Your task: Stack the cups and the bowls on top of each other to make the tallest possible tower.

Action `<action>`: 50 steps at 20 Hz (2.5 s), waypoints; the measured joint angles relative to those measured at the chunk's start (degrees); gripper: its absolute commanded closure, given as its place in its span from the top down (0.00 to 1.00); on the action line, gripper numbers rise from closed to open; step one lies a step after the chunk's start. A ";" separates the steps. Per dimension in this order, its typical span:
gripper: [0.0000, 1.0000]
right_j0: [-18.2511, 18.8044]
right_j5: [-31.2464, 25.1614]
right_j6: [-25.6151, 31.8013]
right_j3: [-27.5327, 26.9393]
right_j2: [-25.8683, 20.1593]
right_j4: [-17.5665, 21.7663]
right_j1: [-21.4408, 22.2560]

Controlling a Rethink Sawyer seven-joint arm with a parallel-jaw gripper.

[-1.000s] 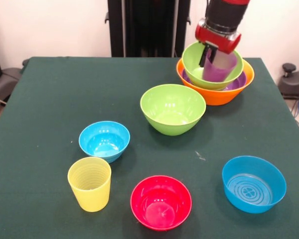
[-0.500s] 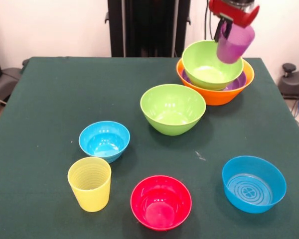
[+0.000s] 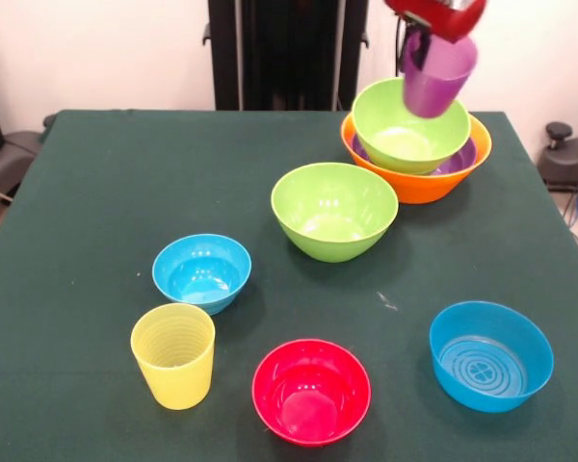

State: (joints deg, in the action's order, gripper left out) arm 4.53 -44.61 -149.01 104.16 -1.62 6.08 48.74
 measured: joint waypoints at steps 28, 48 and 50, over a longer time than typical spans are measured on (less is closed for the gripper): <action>0.00 33.78 -1.70 22.06 -14.09 -5.79 12.83 -8.71; 0.00 39.65 17.12 22.10 8.37 -7.98 25.01 -2.20; 0.00 39.66 19.69 22.10 8.37 -7.99 26.77 -3.99</action>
State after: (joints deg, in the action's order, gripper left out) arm 44.19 -24.92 -126.91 112.53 -9.61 32.85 44.75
